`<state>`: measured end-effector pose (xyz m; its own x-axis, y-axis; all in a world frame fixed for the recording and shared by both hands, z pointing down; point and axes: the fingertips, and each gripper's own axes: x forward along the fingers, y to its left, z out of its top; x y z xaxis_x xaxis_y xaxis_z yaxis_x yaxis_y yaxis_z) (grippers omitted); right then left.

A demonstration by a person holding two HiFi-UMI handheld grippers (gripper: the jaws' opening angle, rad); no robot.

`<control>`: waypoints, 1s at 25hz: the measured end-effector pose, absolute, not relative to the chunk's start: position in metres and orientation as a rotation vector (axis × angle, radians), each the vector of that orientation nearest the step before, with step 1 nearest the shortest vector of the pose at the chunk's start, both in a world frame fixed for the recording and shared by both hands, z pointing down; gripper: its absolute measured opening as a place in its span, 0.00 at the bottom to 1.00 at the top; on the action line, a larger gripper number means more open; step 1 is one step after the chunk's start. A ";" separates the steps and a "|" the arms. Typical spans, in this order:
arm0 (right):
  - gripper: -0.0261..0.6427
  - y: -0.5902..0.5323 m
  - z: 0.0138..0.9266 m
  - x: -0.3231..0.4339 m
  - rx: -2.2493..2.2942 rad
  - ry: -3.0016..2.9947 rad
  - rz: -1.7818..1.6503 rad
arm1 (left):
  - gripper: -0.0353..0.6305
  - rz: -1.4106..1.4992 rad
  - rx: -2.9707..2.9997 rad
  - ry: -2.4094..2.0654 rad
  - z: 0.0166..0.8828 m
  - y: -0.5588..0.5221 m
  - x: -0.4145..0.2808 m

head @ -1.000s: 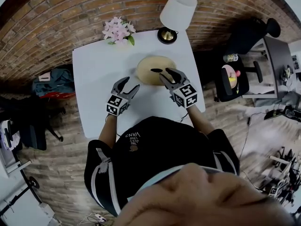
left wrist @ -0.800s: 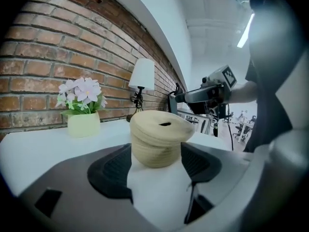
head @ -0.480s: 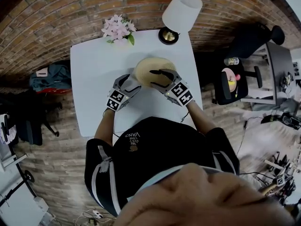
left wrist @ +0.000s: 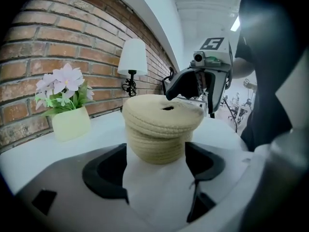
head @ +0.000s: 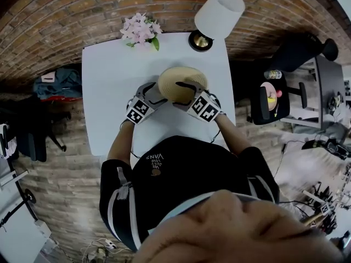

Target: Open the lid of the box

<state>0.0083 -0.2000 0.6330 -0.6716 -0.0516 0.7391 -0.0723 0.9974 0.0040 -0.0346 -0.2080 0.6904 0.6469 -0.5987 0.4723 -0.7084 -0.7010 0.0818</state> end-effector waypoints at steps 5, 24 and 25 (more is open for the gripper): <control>0.56 -0.202 0.649 0.015 0.015 -2.178 -0.015 | 0.61 0.636 2.620 -1.030 0.695 -0.215 -0.029; 0.56 -0.201 0.691 0.020 -0.142 -1.864 -0.086 | 0.61 0.647 2.619 -0.991 0.700 -0.221 -0.021; 0.56 -0.202 0.691 0.020 -0.143 -1.858 -0.091 | 0.61 0.647 2.617 -0.991 0.700 -0.221 -0.021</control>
<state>0.0201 -0.2018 0.6910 -0.2832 0.0515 0.9577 0.1451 0.9894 -0.0103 -0.0212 -0.2211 0.7002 0.6667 -0.5575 0.4947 -0.6773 -0.7301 0.0900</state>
